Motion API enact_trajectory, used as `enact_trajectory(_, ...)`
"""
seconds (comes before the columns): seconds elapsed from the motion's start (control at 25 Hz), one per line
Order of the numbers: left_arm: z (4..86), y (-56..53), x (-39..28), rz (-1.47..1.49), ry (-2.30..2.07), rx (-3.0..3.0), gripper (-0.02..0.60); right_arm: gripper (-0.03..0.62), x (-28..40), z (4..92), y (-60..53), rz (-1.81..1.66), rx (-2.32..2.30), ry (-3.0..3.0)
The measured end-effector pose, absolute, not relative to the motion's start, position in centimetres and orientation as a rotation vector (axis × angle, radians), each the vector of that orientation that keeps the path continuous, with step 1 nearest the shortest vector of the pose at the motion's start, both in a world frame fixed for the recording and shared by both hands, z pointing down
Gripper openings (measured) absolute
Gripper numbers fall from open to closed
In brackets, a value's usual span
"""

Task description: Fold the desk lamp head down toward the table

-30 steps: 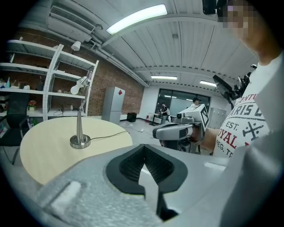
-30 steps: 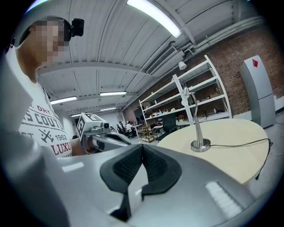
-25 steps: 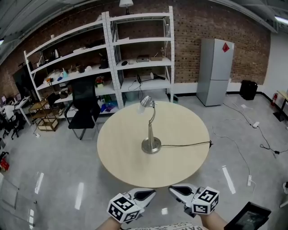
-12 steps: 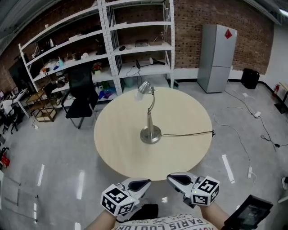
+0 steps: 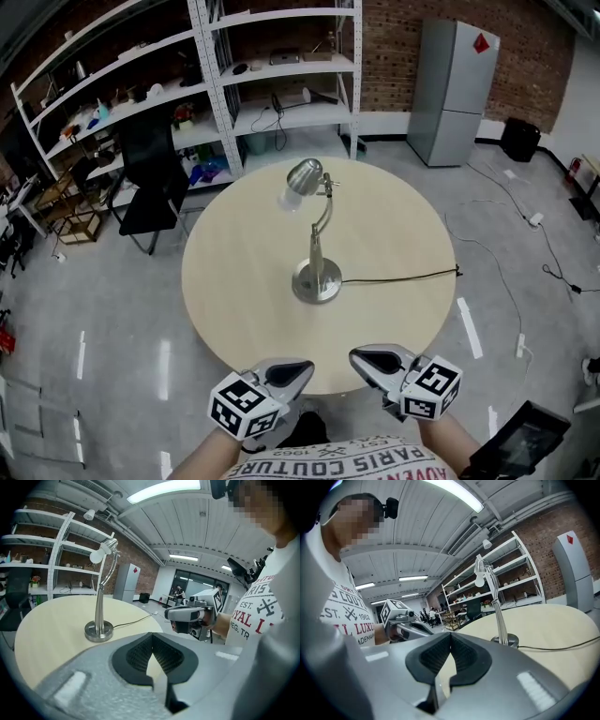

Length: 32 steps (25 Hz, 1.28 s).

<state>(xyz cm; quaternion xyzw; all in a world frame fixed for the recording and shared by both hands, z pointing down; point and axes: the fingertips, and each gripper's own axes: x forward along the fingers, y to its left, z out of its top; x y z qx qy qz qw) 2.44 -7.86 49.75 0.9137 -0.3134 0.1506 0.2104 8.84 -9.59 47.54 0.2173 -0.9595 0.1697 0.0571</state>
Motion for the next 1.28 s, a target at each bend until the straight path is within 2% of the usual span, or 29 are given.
enact_trajectory(0.44, 49.8, -18.5, -3.0, 0.398, -0.861, 2.529, 0.0, 0.008, 4.4, 49.7, -19.7, 0.474, 0.721, -2.83)
enact_trajectory(0.6, 50.0, -20.3, -3.8, 0.407, -0.836, 2.563, 0.0, 0.032, 4.0, 50.3, -22.9, 0.415, 0.785, -2.799)
enact_trajectory(1.04, 49.2, -24.2, -6.8, 0.392, -0.857, 2.601, 0.0, 0.185, 2.1, 53.1, -31.5, 0.212, 0.942, -2.644)
enact_trajectory(1.28, 48.9, -25.6, -7.5, 0.417, -0.86, 2.625, 0.002, 0.21, 1.3, 55.3, -34.4, 0.193, 0.967, -2.601)
